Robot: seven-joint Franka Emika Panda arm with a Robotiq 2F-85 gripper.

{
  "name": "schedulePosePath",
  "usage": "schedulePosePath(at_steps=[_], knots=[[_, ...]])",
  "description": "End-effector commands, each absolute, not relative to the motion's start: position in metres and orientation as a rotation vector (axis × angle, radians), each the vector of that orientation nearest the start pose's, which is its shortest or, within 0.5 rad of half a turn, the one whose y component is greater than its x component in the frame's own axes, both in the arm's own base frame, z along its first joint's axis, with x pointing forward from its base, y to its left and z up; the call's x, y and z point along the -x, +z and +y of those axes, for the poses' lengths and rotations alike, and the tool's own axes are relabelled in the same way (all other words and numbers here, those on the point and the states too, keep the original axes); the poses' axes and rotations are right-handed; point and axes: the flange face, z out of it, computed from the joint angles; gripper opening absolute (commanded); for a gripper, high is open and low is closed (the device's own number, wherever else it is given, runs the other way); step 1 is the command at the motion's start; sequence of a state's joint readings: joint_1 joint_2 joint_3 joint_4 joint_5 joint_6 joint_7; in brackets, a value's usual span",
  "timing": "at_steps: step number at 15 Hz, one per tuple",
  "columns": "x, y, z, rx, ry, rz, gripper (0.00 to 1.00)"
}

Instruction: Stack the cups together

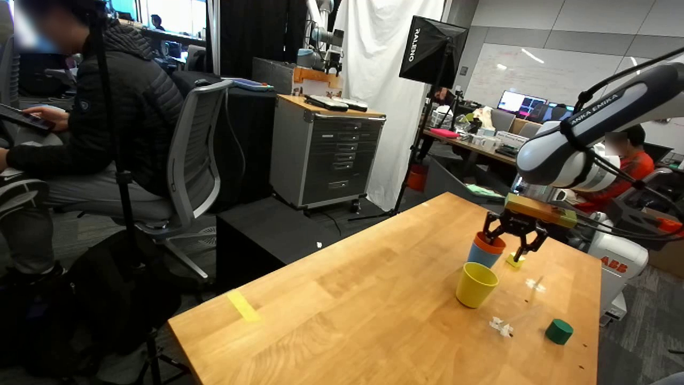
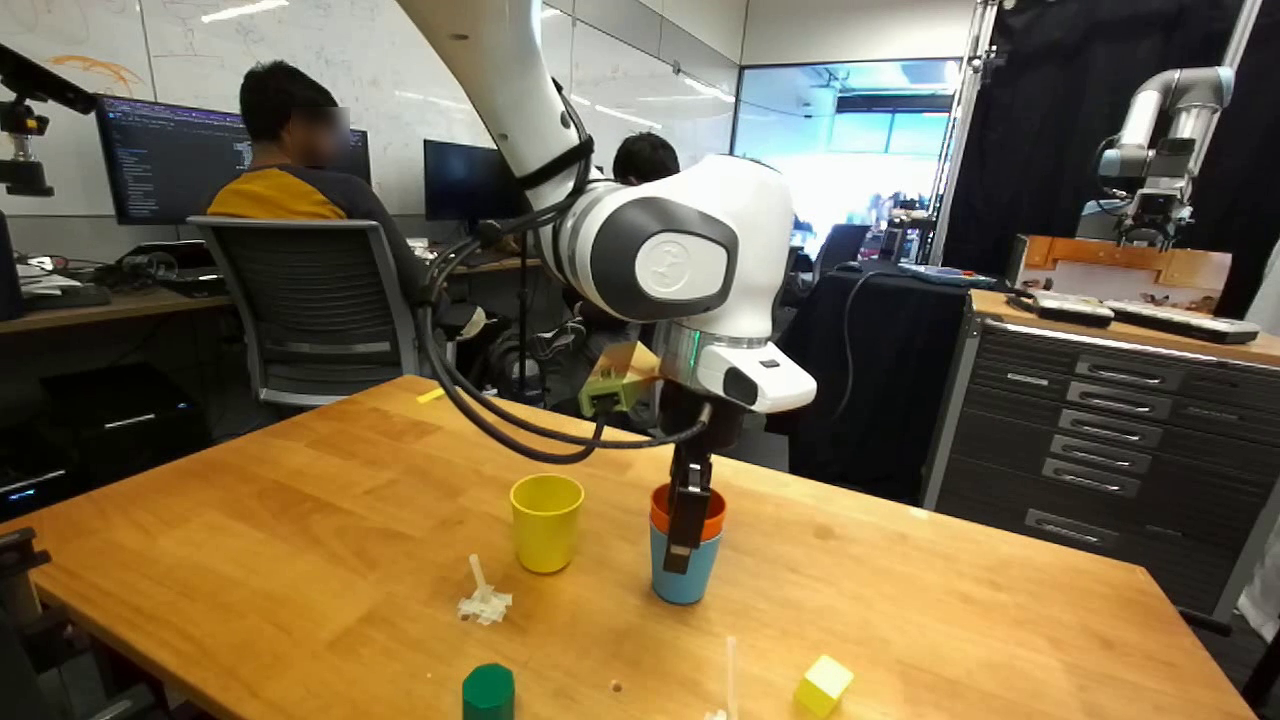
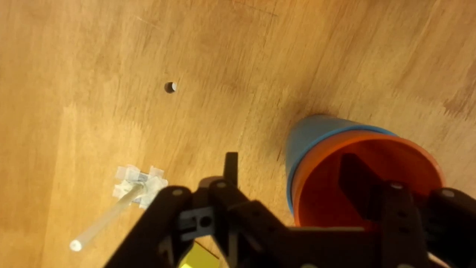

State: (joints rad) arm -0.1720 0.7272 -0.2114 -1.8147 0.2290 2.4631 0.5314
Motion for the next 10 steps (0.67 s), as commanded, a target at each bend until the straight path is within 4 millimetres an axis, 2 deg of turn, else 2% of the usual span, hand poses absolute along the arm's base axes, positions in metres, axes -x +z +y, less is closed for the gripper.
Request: schedulePosePath(at_steps=[1,5,8,10], knots=[[-0.605,0.138,-0.233,2.721,0.068,1.579,0.38],[-0.61,0.136,-0.234,2.715,0.064,1.586,0.07],[-0.612,0.136,-0.235,2.711,0.058,1.587,0.03],[-0.615,0.139,-0.234,2.713,0.049,1.585,0.06]])
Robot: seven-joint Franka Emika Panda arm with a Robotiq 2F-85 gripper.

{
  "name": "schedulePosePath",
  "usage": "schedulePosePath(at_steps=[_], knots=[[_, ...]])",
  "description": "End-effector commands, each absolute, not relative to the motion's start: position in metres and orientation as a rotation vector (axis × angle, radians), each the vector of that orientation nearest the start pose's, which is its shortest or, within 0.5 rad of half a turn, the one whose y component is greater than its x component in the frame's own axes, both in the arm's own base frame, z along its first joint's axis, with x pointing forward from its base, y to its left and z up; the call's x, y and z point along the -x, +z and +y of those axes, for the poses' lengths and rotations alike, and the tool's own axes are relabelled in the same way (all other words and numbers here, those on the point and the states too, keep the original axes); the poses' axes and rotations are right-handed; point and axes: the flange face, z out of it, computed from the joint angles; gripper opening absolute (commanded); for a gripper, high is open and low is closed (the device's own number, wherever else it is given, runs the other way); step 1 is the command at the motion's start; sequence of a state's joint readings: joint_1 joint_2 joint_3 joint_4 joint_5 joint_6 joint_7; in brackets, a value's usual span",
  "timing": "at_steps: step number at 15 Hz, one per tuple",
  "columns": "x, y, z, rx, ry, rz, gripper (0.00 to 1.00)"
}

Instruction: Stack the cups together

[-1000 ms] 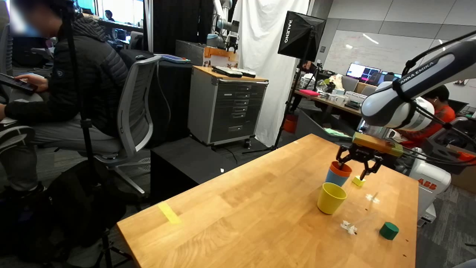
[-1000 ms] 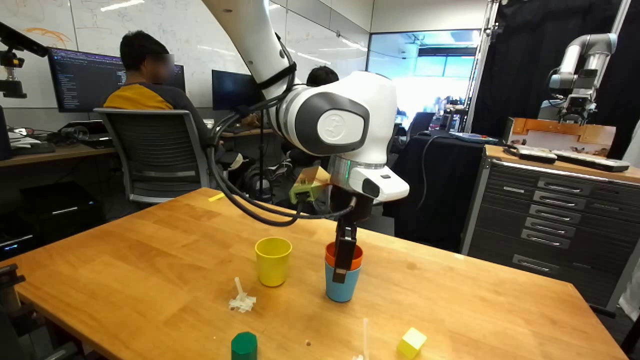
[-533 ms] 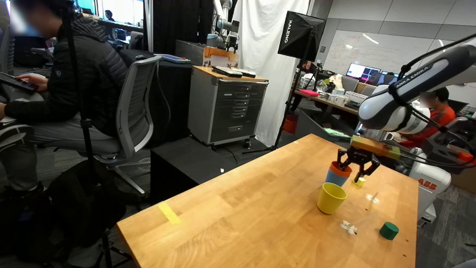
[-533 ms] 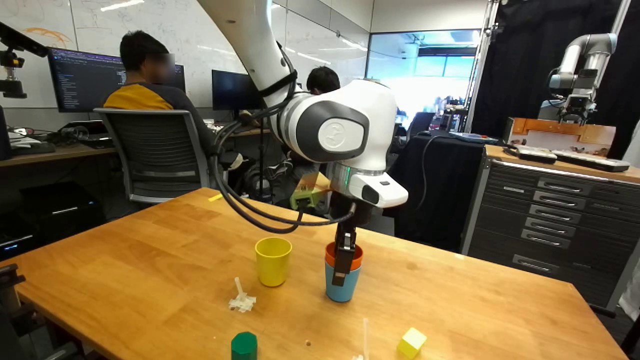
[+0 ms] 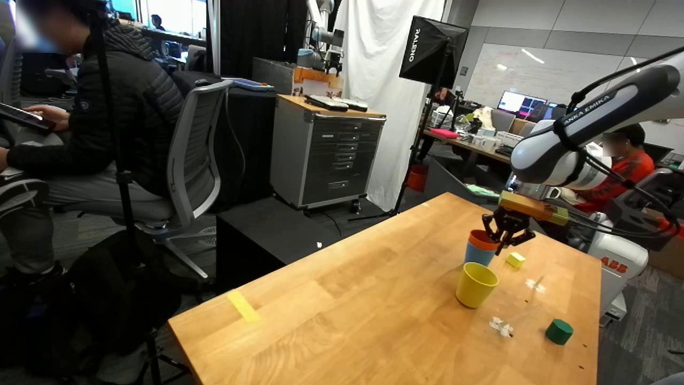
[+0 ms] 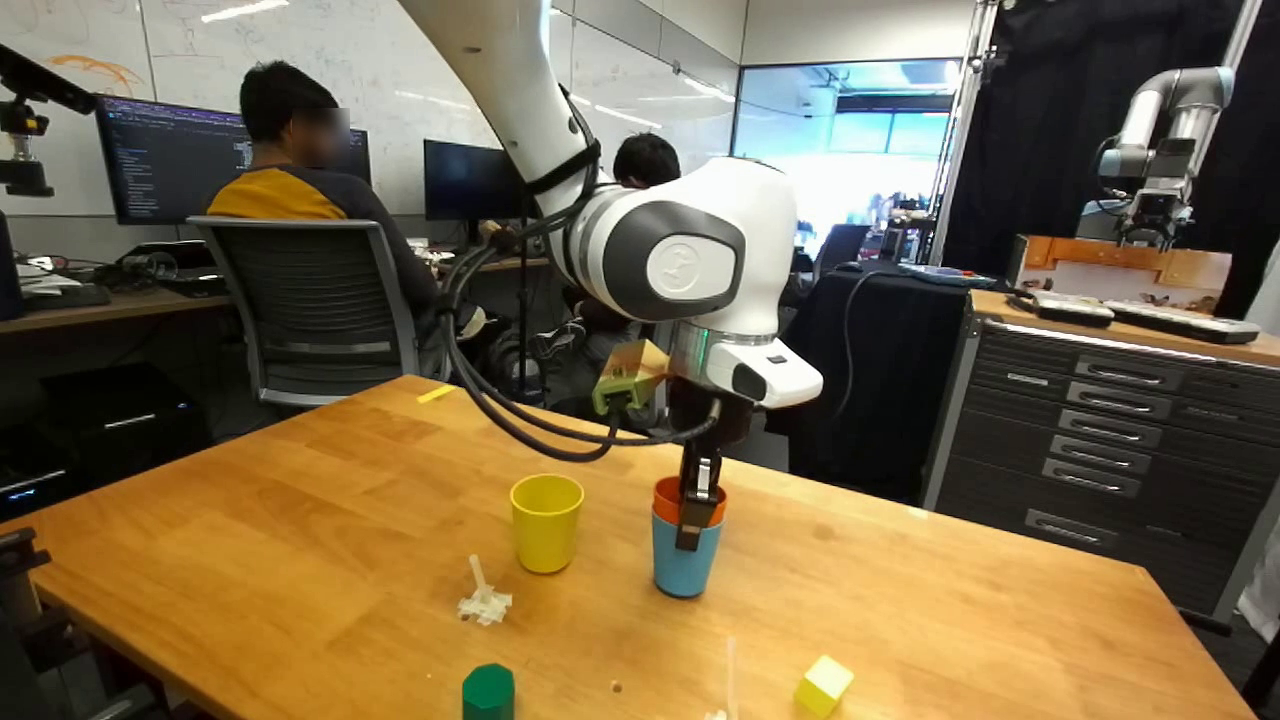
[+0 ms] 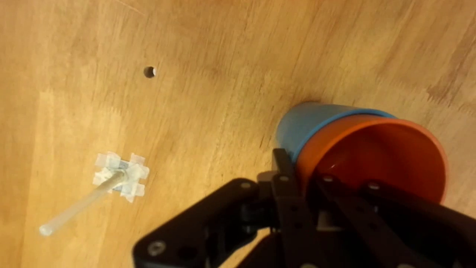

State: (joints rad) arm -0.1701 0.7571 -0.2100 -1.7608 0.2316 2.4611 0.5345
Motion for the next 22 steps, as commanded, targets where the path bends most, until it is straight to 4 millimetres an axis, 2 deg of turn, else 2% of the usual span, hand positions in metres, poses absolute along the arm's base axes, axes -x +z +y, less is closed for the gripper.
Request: schedulePosePath(at_steps=[1,4,13,22], knots=[[-0.615,0.14,-0.234,2.712,0.051,1.584,0.07],[-0.615,0.148,-0.232,2.711,0.044,1.576,0.07],[-0.607,0.201,-0.218,2.734,-0.055,1.546,0.07],[-0.571,0.257,-0.172,2.811,-0.108,1.44,0.07]])
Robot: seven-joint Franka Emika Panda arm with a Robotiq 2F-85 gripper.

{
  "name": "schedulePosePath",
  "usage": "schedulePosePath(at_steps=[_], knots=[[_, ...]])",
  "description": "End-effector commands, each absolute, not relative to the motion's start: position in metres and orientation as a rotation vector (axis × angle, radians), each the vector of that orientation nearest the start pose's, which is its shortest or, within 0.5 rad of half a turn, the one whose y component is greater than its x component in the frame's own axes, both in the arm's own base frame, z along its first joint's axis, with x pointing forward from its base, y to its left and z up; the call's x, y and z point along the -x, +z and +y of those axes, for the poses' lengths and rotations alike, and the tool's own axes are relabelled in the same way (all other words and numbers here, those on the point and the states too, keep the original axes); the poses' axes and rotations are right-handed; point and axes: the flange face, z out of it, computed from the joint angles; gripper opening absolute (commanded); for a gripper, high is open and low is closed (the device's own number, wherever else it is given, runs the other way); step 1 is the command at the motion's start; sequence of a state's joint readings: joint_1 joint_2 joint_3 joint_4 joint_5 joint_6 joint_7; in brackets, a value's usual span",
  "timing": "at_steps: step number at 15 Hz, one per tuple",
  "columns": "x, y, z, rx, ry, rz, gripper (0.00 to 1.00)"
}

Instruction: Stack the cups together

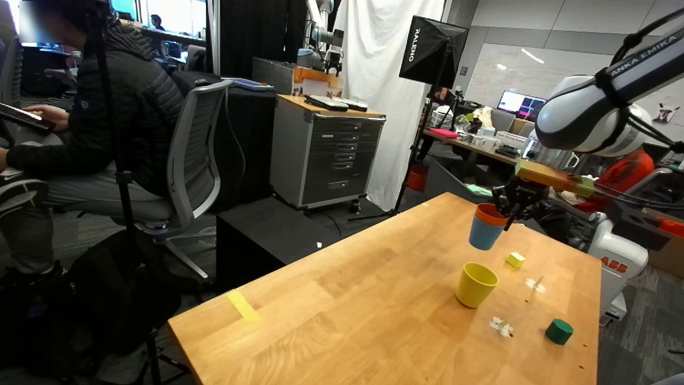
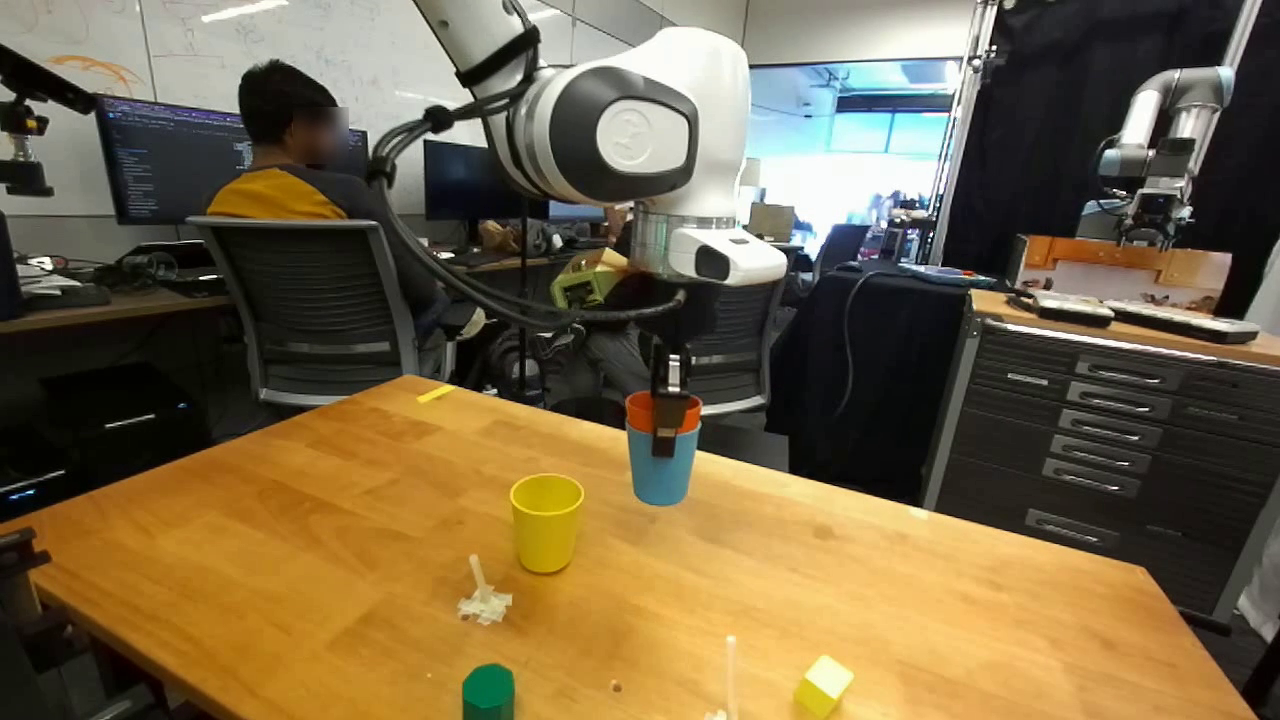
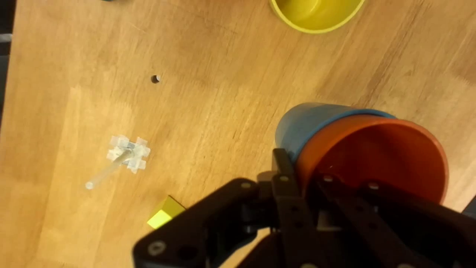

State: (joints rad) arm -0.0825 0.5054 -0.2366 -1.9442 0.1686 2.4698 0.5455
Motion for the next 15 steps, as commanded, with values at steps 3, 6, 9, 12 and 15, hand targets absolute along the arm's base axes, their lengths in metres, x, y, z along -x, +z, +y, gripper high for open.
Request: schedulePosePath(at_steps=[3,6,9,12,15], knots=[[-0.562,0.268,-0.15,2.861,-0.102,1.38,0.07],[-0.551,0.27,-0.125,2.906,-0.1,1.312,0.07],[-0.543,0.264,-0.102,2.947,-0.106,1.243,0.07],[-0.533,0.252,-0.084,2.992,-0.089,1.191,0.07],[-0.525,0.24,-0.073,3.029,-0.081,1.142,0.07]])
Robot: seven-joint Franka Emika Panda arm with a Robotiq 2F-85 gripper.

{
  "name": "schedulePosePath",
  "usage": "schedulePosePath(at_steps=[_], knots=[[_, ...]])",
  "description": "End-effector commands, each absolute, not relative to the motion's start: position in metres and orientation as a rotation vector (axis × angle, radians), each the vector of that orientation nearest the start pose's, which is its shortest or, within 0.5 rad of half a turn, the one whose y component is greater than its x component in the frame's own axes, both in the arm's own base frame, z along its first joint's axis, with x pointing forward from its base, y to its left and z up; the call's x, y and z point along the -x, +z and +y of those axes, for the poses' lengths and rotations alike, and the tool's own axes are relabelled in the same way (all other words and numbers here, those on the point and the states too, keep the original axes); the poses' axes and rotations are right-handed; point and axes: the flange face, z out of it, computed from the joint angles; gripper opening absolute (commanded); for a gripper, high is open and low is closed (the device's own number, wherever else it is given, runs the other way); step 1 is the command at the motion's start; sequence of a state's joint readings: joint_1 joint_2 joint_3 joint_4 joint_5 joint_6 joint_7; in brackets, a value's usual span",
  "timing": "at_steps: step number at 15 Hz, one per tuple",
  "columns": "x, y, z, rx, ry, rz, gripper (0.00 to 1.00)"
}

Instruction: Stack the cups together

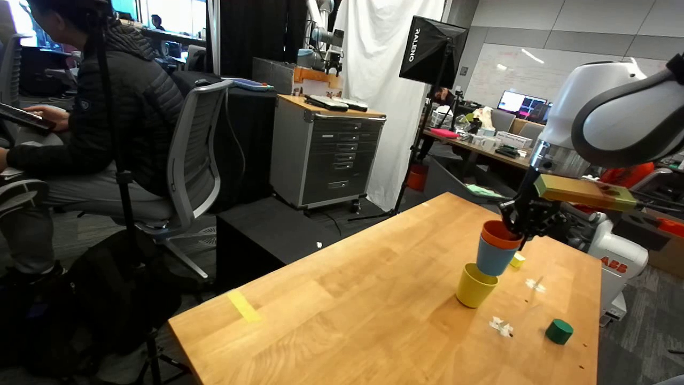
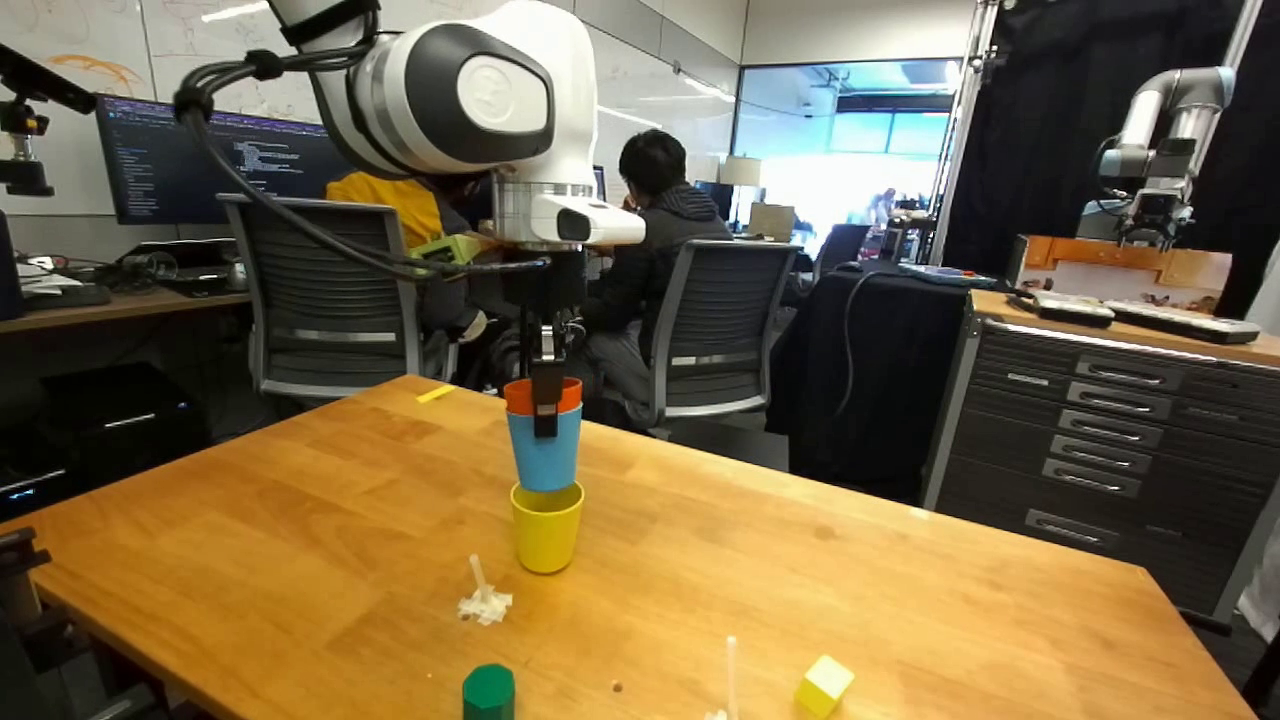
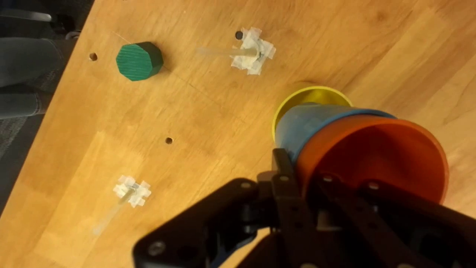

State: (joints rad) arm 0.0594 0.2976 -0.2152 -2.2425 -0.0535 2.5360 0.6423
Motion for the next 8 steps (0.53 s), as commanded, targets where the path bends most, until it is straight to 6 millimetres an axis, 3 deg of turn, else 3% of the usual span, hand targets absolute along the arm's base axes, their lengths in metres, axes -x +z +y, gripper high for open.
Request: schedulePosePath(at_steps=[1,8], knots=[[-0.522,0.236,-0.071,3.033,-0.084,1.123,0.07],[-0.518,0.225,-0.071,2.988,-0.166,1.102,0.07]])
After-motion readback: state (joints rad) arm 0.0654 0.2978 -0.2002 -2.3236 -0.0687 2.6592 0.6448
